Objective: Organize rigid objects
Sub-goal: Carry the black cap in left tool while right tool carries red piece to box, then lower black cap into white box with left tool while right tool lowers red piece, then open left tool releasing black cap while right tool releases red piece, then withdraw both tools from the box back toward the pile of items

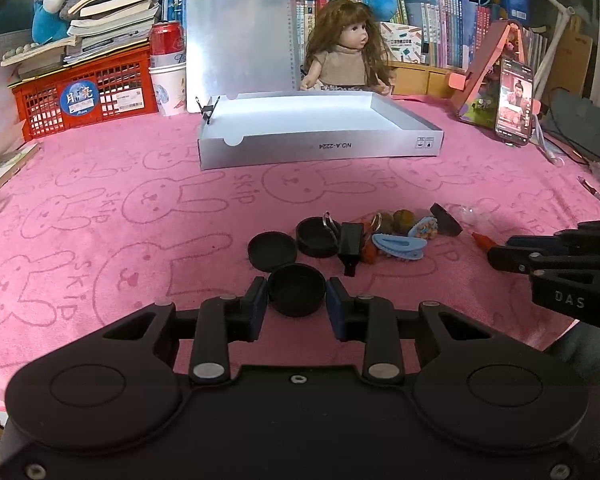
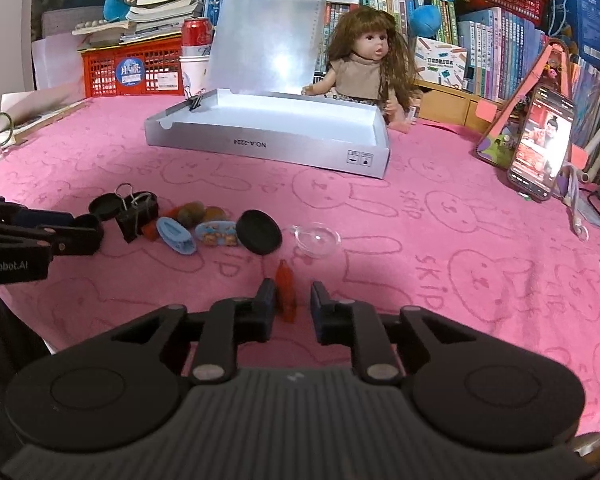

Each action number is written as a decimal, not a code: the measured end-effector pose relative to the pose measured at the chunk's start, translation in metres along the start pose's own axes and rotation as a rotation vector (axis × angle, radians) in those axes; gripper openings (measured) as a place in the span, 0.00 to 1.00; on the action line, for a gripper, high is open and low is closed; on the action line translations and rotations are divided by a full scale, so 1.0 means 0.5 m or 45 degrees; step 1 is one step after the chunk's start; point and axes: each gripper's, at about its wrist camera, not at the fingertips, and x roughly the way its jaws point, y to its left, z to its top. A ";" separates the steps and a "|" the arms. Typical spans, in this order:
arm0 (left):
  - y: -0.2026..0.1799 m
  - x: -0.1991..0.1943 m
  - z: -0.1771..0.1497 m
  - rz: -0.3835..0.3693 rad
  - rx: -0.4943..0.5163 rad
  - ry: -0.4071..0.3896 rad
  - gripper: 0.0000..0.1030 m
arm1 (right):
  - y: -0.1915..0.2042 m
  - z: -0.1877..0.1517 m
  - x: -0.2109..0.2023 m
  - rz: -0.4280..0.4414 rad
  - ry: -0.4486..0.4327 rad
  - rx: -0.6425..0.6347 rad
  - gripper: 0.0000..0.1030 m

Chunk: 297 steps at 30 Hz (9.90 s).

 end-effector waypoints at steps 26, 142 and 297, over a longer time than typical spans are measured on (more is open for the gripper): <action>0.005 0.004 0.001 0.013 0.002 0.002 0.30 | -0.056 0.009 0.010 -0.181 0.058 0.067 0.52; 0.037 0.193 0.311 -0.057 -0.157 0.058 0.30 | -0.080 0.269 0.157 0.093 -0.037 0.344 0.47; 0.031 0.104 0.217 -0.177 -0.031 -0.102 0.86 | -0.064 0.196 0.096 0.070 -0.146 0.115 1.00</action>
